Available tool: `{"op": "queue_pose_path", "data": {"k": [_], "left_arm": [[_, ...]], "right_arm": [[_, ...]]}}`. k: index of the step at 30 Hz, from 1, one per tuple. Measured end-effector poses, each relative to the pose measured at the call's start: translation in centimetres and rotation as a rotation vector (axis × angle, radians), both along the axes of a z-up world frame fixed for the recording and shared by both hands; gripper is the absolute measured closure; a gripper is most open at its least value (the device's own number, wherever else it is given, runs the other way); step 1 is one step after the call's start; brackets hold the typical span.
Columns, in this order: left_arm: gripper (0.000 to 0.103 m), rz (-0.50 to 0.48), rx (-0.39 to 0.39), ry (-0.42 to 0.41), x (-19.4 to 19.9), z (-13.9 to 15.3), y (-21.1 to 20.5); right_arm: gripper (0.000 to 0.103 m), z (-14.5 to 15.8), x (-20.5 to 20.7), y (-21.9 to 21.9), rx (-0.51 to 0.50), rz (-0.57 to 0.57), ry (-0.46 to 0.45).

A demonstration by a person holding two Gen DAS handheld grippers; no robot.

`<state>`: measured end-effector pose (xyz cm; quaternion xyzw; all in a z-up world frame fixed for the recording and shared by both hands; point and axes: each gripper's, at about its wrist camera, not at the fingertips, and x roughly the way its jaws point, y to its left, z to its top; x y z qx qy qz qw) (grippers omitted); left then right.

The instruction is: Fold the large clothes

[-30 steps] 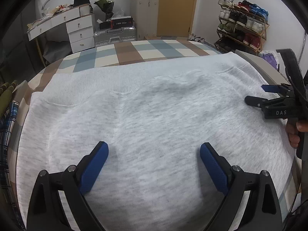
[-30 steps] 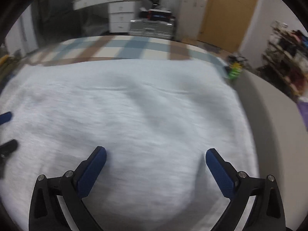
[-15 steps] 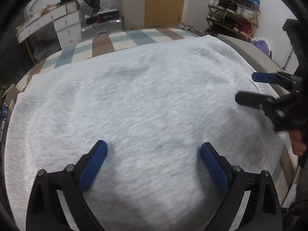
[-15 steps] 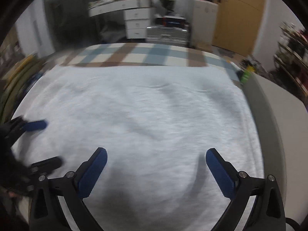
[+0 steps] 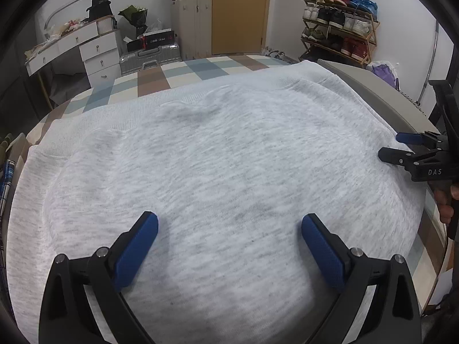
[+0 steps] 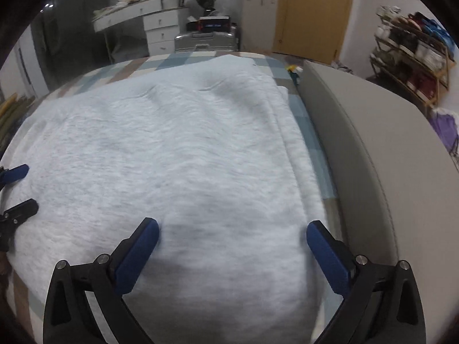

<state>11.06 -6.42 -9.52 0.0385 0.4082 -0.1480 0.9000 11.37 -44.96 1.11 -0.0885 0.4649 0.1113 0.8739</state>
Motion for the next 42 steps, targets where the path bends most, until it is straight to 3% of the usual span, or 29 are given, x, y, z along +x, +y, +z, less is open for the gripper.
{"op": "queue_pose_path", "data": {"k": [5,7,9,11,13,16,19,22,25,29,32,35,39,42], "left_arm": [[0.007,-0.008,-0.017,0.017,-1.8,1.7,-0.2],[0.007,-0.085,-0.051,-0.029,-4.1,3.1,-0.3],[0.006,-0.109,-0.033,-0.035,-5.2,2.9,-0.5],[0.007,-0.088,-0.011,0.024,-4.8,0.7,-0.2],[0.004,-0.080,-0.008,-0.026,-5.0,-0.3,0.1],[0.004,-0.081,0.001,-0.025,-5.2,-0.1,0.0],[0.004,-0.083,-0.007,-0.024,-5.1,0.1,0.0],[0.004,-0.081,-0.021,-0.025,-5.1,0.2,0.0],[0.003,-0.077,-0.023,-0.028,-5.2,0.2,0.0],[0.003,-0.070,-0.016,-0.023,-5.2,0.3,0.0],[0.003,-0.025,-0.025,-0.018,-5.8,1.3,0.3],[0.003,0.015,-0.091,-0.053,-7.0,2.3,1.9],[0.003,0.179,-0.084,-0.032,-6.3,0.7,5.1],[0.003,0.328,-0.181,0.014,-6.9,-0.8,10.0]], "right_arm": [[0.001,1.8,-2.4,2.5,-0.090,-0.002,-0.066],[0.000,3.3,-3.5,3.9,-0.029,0.051,-0.108],[0.000,4.0,-4.4,6.5,0.048,0.149,-0.098],[0.000,3.4,-4.6,9.7,0.076,0.255,-0.078],[0.000,1.3,-4.5,12.0,0.045,0.312,-0.030],[0.000,-0.2,-4.5,11.0,0.062,0.323,-0.029],[0.000,-0.1,-4.1,7.1,0.067,0.277,-0.025],[0.001,-0.8,-3.8,1.7,-0.141,0.050,-0.070],[0.000,-1.2,-3.4,-3.6,-0.021,-0.093,0.020],[0.001,0.4,-4.8,-2.9,-0.046,-0.074,-0.051],[0.001,2.8,-5.3,0.0,0.037,0.006,-0.096],[0.000,3.5,-5.4,3.8,0.066,0.114,-0.114],[0.000,1.6,-4.9,9.3,0.101,0.244,-0.067],[0.000,-0.7,-4.3,10.8,0.071,0.274,-0.037]]}}
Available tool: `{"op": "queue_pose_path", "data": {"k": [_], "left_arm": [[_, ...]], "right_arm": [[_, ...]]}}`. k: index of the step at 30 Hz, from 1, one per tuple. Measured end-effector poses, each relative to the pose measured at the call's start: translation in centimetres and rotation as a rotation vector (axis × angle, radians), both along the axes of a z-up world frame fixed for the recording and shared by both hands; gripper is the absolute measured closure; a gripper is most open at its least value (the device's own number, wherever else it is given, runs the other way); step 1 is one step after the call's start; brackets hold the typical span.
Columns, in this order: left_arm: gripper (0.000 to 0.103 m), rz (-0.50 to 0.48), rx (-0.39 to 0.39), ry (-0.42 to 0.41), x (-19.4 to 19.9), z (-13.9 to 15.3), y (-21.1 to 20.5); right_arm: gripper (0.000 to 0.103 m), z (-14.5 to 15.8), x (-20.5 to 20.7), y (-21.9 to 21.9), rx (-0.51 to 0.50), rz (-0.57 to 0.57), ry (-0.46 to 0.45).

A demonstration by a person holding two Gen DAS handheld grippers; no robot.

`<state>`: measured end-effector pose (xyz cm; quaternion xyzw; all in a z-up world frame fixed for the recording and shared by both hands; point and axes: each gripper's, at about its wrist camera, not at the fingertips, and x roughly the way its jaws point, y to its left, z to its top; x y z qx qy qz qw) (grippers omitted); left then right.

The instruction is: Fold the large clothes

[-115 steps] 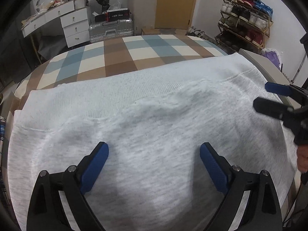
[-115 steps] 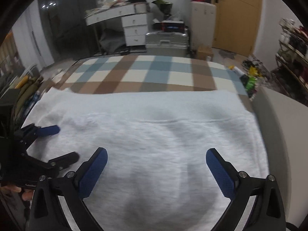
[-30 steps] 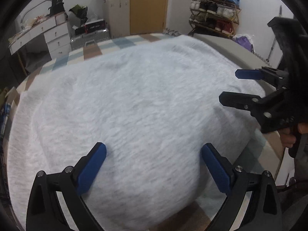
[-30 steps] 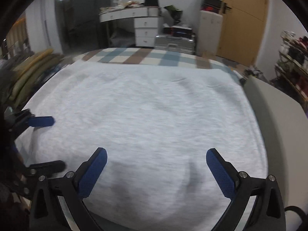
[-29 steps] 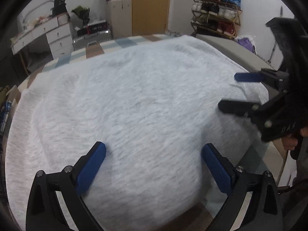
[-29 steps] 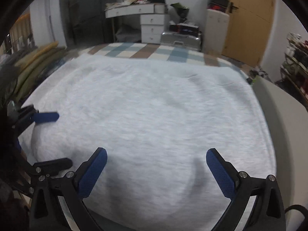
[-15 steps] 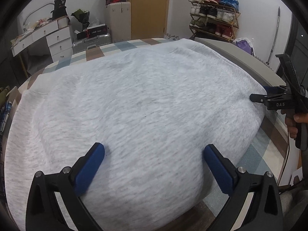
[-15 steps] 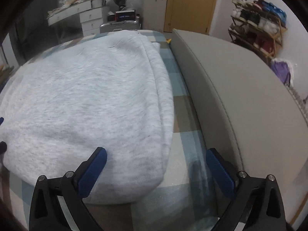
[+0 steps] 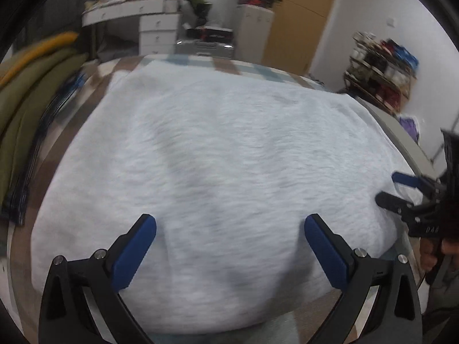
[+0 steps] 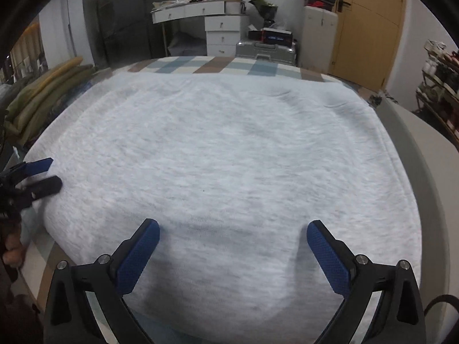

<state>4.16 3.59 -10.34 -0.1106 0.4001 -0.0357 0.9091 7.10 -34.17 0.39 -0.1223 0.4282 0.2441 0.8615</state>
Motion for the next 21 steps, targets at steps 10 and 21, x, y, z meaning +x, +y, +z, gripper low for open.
{"op": "queue_pose_path", "data": {"k": [10,21], "left_arm": [[0.044,0.087,0.195,0.049,-2.1,0.4,1.4],[0.057,-0.065,0.162,0.018,5.2,0.9,-2.3]], "right_arm": [[0.000,0.2,-0.6,-1.8,0.040,0.020,0.012],[0.000,0.5,-0.8,-1.6,0.032,0.008,0.016]]}}
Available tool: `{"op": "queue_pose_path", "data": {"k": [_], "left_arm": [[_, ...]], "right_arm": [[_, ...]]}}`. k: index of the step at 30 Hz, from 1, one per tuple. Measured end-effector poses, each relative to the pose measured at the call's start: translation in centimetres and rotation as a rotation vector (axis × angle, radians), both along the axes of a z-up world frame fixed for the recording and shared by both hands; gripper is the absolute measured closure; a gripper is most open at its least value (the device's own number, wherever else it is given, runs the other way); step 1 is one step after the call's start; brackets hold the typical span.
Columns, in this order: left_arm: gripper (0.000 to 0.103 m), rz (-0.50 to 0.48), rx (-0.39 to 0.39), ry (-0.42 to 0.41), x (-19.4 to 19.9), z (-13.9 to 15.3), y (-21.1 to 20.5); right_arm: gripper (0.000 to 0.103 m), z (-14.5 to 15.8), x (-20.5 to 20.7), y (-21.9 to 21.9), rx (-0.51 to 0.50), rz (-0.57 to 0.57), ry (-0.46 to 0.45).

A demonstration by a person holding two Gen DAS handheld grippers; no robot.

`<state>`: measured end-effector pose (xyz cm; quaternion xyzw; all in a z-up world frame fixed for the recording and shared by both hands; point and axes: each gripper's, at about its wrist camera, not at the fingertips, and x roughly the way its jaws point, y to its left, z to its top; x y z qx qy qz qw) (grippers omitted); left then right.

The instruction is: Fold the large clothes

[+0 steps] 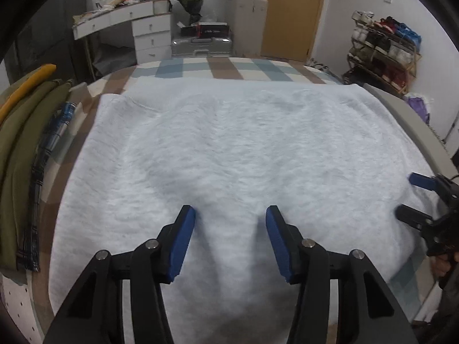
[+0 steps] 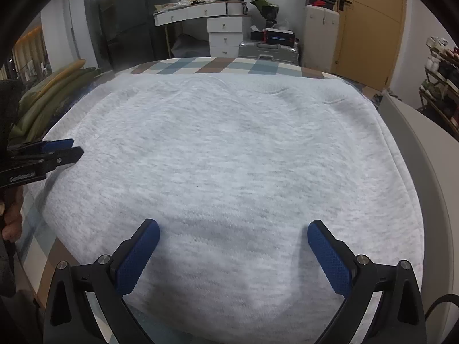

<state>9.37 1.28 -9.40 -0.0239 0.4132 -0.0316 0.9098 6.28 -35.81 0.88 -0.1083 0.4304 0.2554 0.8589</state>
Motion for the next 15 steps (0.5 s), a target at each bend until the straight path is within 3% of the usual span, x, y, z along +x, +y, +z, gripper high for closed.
{"op": "queue_pose_path", "data": {"k": [3,5,6,7,8,9,11,15], "left_arm": [[0.055,0.063,-0.081,0.010,0.2,-0.2,3.7],[0.051,0.102,-0.092,-0.001,-0.5,-0.1,5.3],[0.052,0.136,-0.057,-0.004,-1.1,0.0,5.2],[0.056,0.216,0.062,0.001,-1.3,-0.2,5.3],[0.070,0.259,0.139,0.008,-1.5,-0.5,5.3],[0.070,0.270,0.113,0.008,-1.8,-0.7,6.0],[0.074,0.278,-0.010,0.011,-2.2,-0.3,7.5],[0.081,0.189,-0.111,-0.038,-1.0,1.5,6.8]], "right_arm": [[0.000,0.0,-0.1,-0.5,0.005,0.006,0.007],[0.000,0.0,-0.1,-0.8,0.015,0.008,0.015],[0.000,0.0,-0.1,-0.8,0.017,0.009,0.017],[0.000,0.0,0.0,-0.8,0.014,0.011,0.018],[0.000,0.0,0.0,-0.8,0.010,0.014,0.018],[0.000,0.0,0.0,-0.7,0.008,0.016,0.018],[0.000,0.0,0.1,-0.7,0.006,0.021,0.019],[0.000,0.1,0.0,-0.7,0.001,0.020,0.020]]}}
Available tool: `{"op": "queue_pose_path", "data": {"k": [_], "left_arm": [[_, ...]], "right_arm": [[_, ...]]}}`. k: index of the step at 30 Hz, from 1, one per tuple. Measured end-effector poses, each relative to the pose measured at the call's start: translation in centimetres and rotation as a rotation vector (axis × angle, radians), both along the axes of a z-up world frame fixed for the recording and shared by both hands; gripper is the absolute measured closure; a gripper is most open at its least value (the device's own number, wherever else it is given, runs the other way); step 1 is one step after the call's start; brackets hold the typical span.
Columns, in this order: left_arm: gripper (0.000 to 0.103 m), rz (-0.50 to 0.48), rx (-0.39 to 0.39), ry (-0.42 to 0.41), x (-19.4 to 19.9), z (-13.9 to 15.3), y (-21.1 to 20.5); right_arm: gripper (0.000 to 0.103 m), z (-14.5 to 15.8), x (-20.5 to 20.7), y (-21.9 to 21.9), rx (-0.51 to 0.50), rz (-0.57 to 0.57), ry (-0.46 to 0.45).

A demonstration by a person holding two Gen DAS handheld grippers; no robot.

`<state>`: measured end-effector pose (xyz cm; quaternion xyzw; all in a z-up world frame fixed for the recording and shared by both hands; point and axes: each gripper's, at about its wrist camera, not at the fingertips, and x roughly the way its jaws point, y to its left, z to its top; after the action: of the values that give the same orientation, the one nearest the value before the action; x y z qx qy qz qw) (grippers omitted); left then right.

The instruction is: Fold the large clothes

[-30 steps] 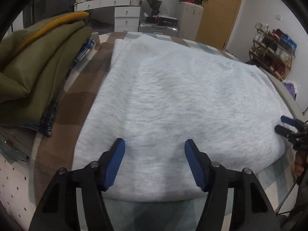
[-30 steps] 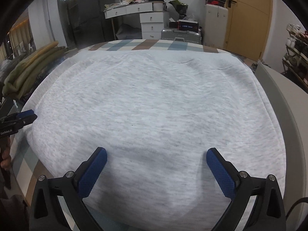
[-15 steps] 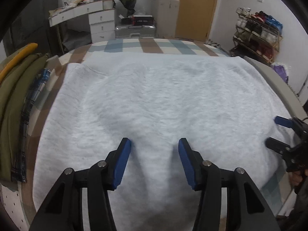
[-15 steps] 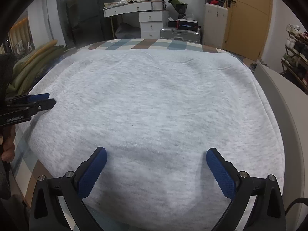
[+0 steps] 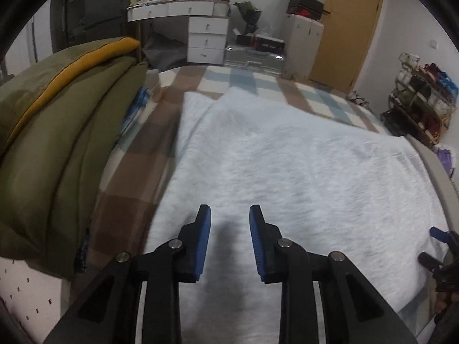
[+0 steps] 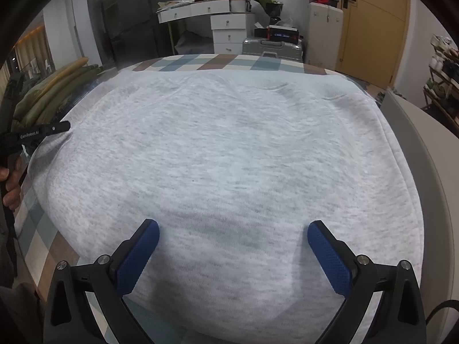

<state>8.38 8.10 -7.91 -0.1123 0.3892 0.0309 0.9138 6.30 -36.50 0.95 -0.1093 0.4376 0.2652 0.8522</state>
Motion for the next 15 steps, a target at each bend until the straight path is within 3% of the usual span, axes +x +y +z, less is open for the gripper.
{"op": "queue_pose_path", "data": {"k": [4,6,8,11,12,14,15], "left_arm": [[0.081,-0.132,-0.011,-0.031,3.7,1.2,-3.6],[0.081,-0.167,0.040,-0.011,6.1,0.6,-4.8],[0.081,-0.132,0.095,0.045,8.4,-0.9,-4.2],[0.066,-0.092,-0.031,0.046,8.2,-1.8,-0.6],[0.066,-0.079,-0.035,0.039,7.4,-1.6,0.1],[0.068,0.005,0.068,0.046,6.4,-1.5,0.8],[0.080,0.026,0.087,0.057,6.0,-1.8,1.0]], "right_arm": [[0.000,0.1,-0.1,0.0,-0.004,-0.010,0.000],[0.000,0.1,-0.1,0.0,-0.003,-0.013,0.000],[0.000,0.1,-0.1,-0.1,0.000,-0.012,0.001],[0.000,0.1,-0.1,-0.6,0.005,-0.010,0.007],[0.000,0.1,-0.1,-0.9,0.011,-0.013,0.013],[0.000,0.2,0.2,-1.7,0.029,-0.019,0.033],[0.000,0.4,0.4,-2.0,0.037,-0.029,0.038]]}}
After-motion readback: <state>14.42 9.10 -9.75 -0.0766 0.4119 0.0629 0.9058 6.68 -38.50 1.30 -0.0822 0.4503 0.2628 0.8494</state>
